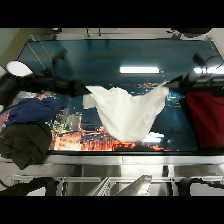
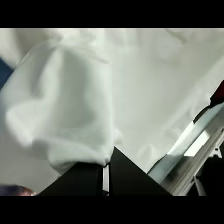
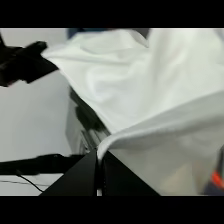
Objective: Fold the shirts.
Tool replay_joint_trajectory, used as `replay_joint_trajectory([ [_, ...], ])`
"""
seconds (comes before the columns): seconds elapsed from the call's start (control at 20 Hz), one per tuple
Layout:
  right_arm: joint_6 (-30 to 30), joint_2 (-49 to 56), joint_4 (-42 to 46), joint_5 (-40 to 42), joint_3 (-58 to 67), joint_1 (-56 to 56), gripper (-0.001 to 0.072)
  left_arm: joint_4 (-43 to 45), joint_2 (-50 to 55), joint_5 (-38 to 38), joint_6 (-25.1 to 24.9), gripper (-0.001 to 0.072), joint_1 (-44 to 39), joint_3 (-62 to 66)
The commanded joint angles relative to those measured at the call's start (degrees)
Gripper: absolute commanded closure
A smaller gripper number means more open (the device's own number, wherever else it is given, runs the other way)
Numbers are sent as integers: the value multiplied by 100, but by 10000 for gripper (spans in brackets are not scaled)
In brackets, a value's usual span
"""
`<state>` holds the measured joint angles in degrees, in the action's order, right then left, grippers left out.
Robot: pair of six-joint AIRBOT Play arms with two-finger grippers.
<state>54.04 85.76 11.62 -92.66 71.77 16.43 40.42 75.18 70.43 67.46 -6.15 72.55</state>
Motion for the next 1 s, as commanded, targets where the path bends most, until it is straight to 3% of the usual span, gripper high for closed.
replay_joint_trajectory([
  [0.0,-92,-761,-1563,-210,715,2,693,4,-859,-59,181,689,212,636],
  [0.2,-92,-1661,-2092,-120,1152,2,693,-15,-1827,-68,267,687,623,863],
  [0.4,-96,-2579,-1976,387,1152,0,694,24,-2745,-304,264,687,879,1132],
  [0.6,68,-2684,-39,1360,1115,-192,693,356,-3158,-538,245,684,1091,813],
  [0.75,520,-2129,1515,1956,975,-595,693,505,-2745,-535,184,682,1095,122],
  [0.95,645,-763,2055,2398,837,-758,693,494,-1596,-673,-142,682,1095,-577],
])
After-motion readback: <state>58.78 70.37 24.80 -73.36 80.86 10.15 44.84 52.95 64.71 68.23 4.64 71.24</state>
